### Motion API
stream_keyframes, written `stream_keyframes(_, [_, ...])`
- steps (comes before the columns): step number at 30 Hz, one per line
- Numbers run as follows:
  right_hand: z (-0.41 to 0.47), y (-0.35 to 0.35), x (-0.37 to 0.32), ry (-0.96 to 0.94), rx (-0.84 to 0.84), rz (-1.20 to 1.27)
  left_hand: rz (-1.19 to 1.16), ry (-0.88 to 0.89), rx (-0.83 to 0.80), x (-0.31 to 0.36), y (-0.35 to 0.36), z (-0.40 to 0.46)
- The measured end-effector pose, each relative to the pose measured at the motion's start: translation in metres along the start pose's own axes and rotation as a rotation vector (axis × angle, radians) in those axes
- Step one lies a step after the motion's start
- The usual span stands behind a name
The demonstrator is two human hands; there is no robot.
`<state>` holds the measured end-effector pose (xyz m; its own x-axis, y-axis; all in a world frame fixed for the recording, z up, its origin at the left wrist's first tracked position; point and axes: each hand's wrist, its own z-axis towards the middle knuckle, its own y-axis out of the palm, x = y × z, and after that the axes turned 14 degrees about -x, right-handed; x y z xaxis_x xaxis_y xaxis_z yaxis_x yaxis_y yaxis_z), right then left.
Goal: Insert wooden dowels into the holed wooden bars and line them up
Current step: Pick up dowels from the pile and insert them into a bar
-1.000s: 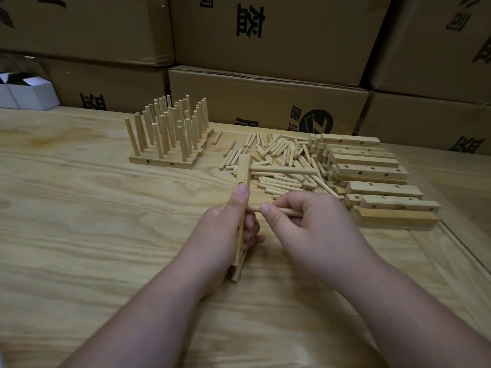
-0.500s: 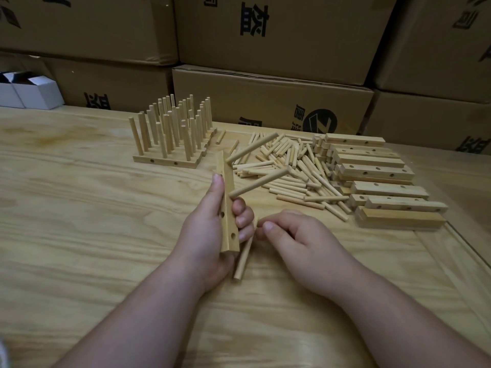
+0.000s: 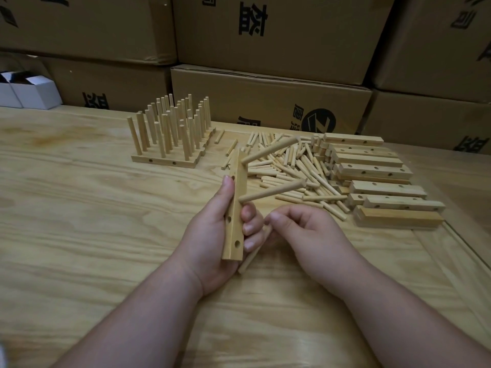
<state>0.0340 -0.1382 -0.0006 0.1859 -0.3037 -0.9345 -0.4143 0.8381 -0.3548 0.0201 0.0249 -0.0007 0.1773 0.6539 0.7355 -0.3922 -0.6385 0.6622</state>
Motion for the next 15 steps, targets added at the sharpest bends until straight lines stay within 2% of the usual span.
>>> stream_keyframes(3, [0.001, 0.0, -0.001, -0.076, 0.193, 0.256, -0.034, 0.084, 0.114, 0.0, 0.001, 0.003])
stream_keyframes(6, [-0.001, -0.001, -0.006, -0.198, 0.299, 0.319, -0.009, 0.116, 0.252, 0.001, -0.001, 0.007])
stream_keyframes(15, [-0.011, 0.015, -0.018, -0.346, 0.224, 0.219, 0.094, 0.165, 0.358, 0.001, -0.002, 0.006])
